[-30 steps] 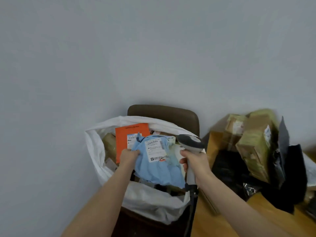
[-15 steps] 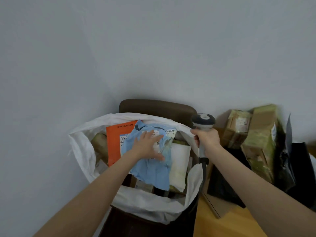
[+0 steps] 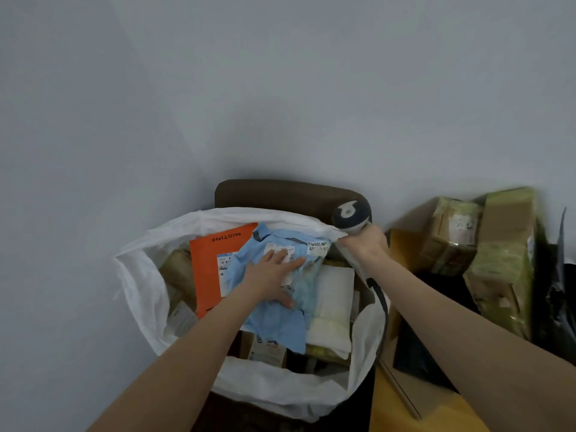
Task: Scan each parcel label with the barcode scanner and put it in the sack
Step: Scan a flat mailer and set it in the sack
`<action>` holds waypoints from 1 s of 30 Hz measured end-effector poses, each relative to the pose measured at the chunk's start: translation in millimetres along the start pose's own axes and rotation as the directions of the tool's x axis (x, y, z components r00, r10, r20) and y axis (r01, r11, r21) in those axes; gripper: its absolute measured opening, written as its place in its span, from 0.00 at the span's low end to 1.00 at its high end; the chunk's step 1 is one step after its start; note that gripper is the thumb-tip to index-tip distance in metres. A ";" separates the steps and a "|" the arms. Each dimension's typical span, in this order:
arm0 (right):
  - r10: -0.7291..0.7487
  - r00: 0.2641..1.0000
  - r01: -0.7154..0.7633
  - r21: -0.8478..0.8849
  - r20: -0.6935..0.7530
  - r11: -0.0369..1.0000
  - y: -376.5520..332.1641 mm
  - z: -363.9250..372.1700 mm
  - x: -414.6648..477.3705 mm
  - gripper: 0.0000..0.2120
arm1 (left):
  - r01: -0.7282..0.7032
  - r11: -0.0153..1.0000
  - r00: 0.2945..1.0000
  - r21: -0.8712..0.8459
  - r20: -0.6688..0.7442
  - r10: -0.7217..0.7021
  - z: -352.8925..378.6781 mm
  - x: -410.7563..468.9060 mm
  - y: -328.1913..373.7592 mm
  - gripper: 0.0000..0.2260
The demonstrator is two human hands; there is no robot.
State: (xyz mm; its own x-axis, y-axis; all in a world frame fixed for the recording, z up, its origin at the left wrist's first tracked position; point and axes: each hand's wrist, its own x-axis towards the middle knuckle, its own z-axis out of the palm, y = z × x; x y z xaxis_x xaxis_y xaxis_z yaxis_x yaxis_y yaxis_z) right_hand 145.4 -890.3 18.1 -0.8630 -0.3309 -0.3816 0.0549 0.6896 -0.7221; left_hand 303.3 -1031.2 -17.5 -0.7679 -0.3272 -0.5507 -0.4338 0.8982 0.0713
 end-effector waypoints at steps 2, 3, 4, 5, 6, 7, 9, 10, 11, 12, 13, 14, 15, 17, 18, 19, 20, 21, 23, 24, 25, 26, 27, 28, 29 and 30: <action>-0.004 1.000 0.000 -0.141 -0.024 0.990 -2.8 14.6 12.3 0.23 | -0.038 0.998 0.998 -0.040 0.057 0.040 -6.7 5.5 -8.3 0.45; 0.002 0.999 -0.010 -0.201 -0.036 0.980 -4.2 21.3 18.1 0.23 | -0.060 0.997 0.995 -0.048 0.074 0.063 -10.0 8.9 -13.3 0.44; 0.015 0.999 -0.026 -0.243 -0.045 0.970 -5.8 27.3 24.1 0.22 | -0.083 0.995 0.993 -0.047 0.079 0.086 -12.7 11.7 -18.0 0.44; 0.031 0.998 -0.044 -0.270 -0.053 0.962 -7.6 32.3 28.9 0.21 | -0.105 0.994 0.992 -0.038 0.073 0.108 -15.2 13.5 -22.0 0.44; 0.052 0.997 -0.066 -0.281 -0.056 0.957 -8.9 36.8 33.7 0.18 | -0.124 0.992 0.991 -0.025 0.056 0.125 -17.0 14.5 -25.5 0.45; 0.081 0.995 -0.095 -0.276 -0.061 0.956 -9.9 40.5 37.3 0.15 | -0.138 0.990 0.990 -0.014 0.030 0.138 -17.6 15.3 -28.5 0.45; 0.124 0.989 -0.140 -0.240 -0.078 0.961 -9.6 47.2 40.7 0.12 | -0.161 0.987 0.987 0.002 -0.014 0.161 -16.1 16.1 -33.7 0.46; 0.126 0.988 -0.142 -0.220 -0.084 0.965 -9.4 49.8 41.2 0.11 | -0.172 0.985 0.985 0.006 -0.025 0.172 -14.9 16.8 -36.6 0.46; 0.116 0.989 -0.132 -0.197 -0.090 0.971 -10.6 51.7 41.5 0.12 | -0.180 0.984 0.983 0.006 -0.031 0.180 -14.0 18.0 -39.8 0.46; 0.094 0.990 -0.111 -0.167 -0.103 0.980 -14.1 51.6 41.7 0.13 | -0.187 0.982 0.982 0.000 -0.033 0.186 -14.2 19.6 -42.5 0.46; 0.064 0.990 -0.081 -0.130 -0.129 0.988 -20.4 49.4 41.0 0.14 | -0.191 0.982 0.981 -0.005 -0.033 0.191 -14.0 21.6 -44.8 0.46; 0.037 0.985 -0.053 -0.093 -0.168 0.994 -28.7 45.0 40.6 0.14 | -0.195 0.981 0.980 -0.007 -0.035 0.195 -13.9 23.4 -46.6 0.46; 0.014 0.977 -0.027 -0.059 -0.211 0.998 -37.9 39.1 39.7 0.14 | -0.199 0.980 0.980 -0.007 -0.034 0.198 -13.3 25.0 -47.9 0.46; 0.000 0.960 0.006 0.022 -0.281 1.000 -52.5 25.3 34.5 0.13 | -0.205 0.979 0.978 -0.002 -0.028 0.205 -12.7 25.3 -49.8 0.46; 0.003 0.952 0.021 0.074 -0.307 0.997 -55.8 18.4 31.9 0.13 | -0.200 0.980 0.980 -0.002 -0.027 0.200 -13.7 25.8 -50.8 0.46; 0.014 0.945 0.030 0.129 -0.327 0.991 -57.2 11.6 28.6 0.12 | -0.182 0.983 0.983 -0.009 -0.037 0.182 -15.5 26.3 -51.9 0.46; 0.033 0.939 0.032 0.184 -0.342 0.982 -58.3 5.6 26.9 0.12 | -0.149 0.989 0.987 -0.018 -0.065 0.147 -17.9 26.4 -54.3 0.45; 0.052 0.933 0.033 0.228 -0.355 0.973 -60.2 0.5 25.5 0.13 | -0.102 0.994 0.989 -0.029 -0.110 0.098 -18.8 27.1 -58.1 0.45; 0.069 0.926 0.035 0.268 -0.371 0.963 -65.8 -6.1 26.0 0.14 | -0.020 0.998 0.980 -0.055 -0.199 0.009 -18.0 30.4 -66.1 0.43; 0.067 0.927 0.035 0.262 -0.369 0.964 -68.3 -7.1 26.8 0.15 | -0.001 0.998 0.974 -0.066 -0.225 -0.014 -16.8 31.8 -70.1 0.43; 0.062 0.930 0.029 0.240 -0.361 0.970 -70.5 -6.4 27.0 0.15 | 0.007 0.998 0.971 -0.069 -0.238 -0.023 -16.7 31.2 -73.1 0.42; 0.057 0.935 0.019 0.208 -0.351 0.978 -71.1 -4.5 26.9 0.15 | -0.006 0.998 0.967 -0.057 -0.253 -0.009 -18.7 28.7 -75.1 0.40; 0.049 0.938 0.013 0.178 -0.342 0.984 -70.1 -1.9 26.0 0.15 | -0.038 0.999 0.956 -0.024 -0.292 0.029 -22.6 23.1 -77.0 0.37; 0.043 0.942 0.011 0.157 -0.334 0.988 -67.7 0.9 25.3 0.14 | -0.066 0.997 0.928 0.024 -0.366 0.071 -28.6 15.7 -80.0 0.32; 0.036 0.943 0.013 0.145 -0.331 0.989 -65.8 3.6 24.3 0.14 | -0.079 0.995 0.882 0.059 -0.461 0.098 -34.4 7.0 -85.3 0.27; 0.032 0.944 0.014 0.137 -0.328 0.990 -64.3 5.5 23.5 0.13 | -0.071 0.995 0.824 0.072 -0.557 0.099 -40.7 -3.0 -92.6 0.24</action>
State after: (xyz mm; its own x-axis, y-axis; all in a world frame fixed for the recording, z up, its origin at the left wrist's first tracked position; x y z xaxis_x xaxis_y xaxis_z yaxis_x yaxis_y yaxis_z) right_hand 124.3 -946.0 52.5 -0.9778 -0.0791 -0.1938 0.1108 0.5899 -0.7998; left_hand 326.6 -1125.3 11.4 -0.9387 -0.3443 0.0165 -0.3432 0.9379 0.0501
